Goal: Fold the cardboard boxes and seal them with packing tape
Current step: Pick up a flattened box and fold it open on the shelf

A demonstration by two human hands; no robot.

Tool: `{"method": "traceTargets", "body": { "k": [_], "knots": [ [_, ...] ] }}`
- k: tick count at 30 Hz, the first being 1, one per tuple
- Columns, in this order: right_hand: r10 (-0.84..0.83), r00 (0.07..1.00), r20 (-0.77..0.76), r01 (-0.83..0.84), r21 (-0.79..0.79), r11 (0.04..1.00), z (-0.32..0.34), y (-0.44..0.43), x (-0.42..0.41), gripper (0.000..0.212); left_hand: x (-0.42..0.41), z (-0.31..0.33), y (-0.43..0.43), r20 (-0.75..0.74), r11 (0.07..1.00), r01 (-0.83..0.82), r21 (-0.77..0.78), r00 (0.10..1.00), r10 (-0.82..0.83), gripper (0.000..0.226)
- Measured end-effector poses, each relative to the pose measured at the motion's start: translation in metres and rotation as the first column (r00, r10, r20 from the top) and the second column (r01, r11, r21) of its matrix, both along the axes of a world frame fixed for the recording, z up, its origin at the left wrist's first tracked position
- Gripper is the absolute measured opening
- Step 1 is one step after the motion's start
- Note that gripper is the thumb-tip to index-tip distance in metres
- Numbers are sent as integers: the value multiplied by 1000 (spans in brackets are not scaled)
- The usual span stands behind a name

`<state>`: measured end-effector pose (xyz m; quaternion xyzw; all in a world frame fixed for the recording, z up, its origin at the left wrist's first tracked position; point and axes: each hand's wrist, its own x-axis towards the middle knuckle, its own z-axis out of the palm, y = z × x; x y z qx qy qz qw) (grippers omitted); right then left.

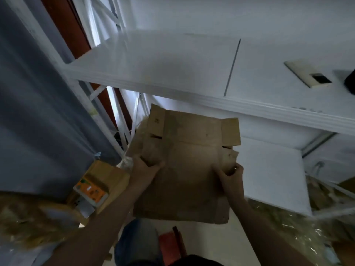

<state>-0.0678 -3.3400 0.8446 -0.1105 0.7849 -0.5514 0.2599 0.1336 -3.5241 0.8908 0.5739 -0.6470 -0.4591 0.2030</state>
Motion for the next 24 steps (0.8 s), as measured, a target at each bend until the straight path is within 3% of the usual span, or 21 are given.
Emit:
{"method": "traceTargets", "body": {
  "k": [4,11,18,22,24],
  "knots": [
    [-148,989,0,147,65,987,-21,-40,-11,81,-39,-35,-67,-26,977,175,120,985,-173,80],
    [-412,911,-15,408,179,895,-44,-111,-14,86,-89,-82,-172,-46,903,402,153,915,-400,62],
    [-466,884,24,453,195,870,-53,-127,-21,86,-108,-99,-199,33,858,466,216,875,-484,75],
    [-423,906,14,409,221,885,-78,-130,-49,87,-129,-126,-194,-3,858,452,245,885,-466,61],
    [-377,926,5,367,223,903,-96,-130,-70,86,-143,-147,-191,-27,873,429,232,900,-435,68]
  ]
}}
